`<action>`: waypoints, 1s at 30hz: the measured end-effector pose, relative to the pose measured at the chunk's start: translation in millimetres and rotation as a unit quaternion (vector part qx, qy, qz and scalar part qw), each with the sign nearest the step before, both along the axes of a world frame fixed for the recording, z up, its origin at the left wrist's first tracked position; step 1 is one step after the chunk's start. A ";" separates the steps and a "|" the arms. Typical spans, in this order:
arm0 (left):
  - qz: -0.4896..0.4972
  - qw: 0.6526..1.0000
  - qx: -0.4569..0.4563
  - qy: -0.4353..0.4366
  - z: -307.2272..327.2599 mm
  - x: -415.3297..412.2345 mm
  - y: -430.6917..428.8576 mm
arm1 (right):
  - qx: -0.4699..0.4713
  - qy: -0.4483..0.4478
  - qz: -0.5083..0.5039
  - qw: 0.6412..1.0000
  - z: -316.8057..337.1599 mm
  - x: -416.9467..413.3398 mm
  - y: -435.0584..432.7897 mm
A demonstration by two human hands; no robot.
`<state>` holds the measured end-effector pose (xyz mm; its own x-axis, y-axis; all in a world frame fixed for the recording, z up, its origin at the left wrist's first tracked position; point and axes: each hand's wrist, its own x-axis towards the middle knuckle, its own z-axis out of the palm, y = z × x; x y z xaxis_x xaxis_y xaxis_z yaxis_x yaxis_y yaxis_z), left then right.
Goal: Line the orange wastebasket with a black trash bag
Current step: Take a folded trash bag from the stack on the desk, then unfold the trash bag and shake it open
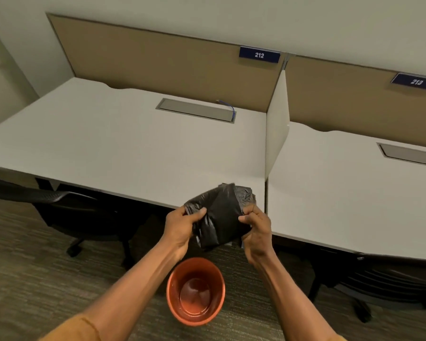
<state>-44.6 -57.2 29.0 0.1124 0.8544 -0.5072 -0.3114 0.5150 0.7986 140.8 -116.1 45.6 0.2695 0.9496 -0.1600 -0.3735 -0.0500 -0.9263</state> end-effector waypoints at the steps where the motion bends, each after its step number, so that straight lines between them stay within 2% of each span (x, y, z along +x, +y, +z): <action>1: -0.011 1.000 0.017 0.006 4.1 -11.6 -8.3 | -0.016 0.007 0.010 1.000 -1.2 -8.4 -7.8; 6: -0.129 0.976 0.129 0.121 30.2 -66.4 -55.0 | -0.083 0.086 0.045 0.992 -4.8 -48.0 -42.9; 9: -0.190 0.953 0.165 0.170 39.3 -92.0 -80.2 | -0.099 0.066 0.019 0.993 -8.8 -69.3 -54.2; 12: -0.211 0.942 0.158 0.208 36.8 -112.1 -97.0 | -0.098 0.044 0.002 0.994 -10.8 -84.9 -62.8; 15: -0.177 0.964 0.112 0.166 33.4 -124.9 -110.8 | -0.066 0.040 0.003 0.997 -12.1 -93.8 -65.8; 18: -0.124 0.988 0.009 0.097 36.1 -129.6 -118.8 | -0.038 0.003 0.037 0.999 -6.9 -98.6 -68.9; 22: -0.098 0.992 -0.076 -0.024 39.9 -136.8 -122.2 | -0.003 -0.038 0.102 0.994 4.5 -102.3 -78.7; 27: -0.021 0.991 -0.124 -0.048 46.8 -136.0 -121.8 | 0.030 -0.099 0.153 0.983 19.2 -106.2 -95.3; 30: -0.012 0.994 -0.106 0.003 44.2 -141.2 -121.9 | 0.035 -0.125 0.141 0.982 29.1 -111.4 -105.8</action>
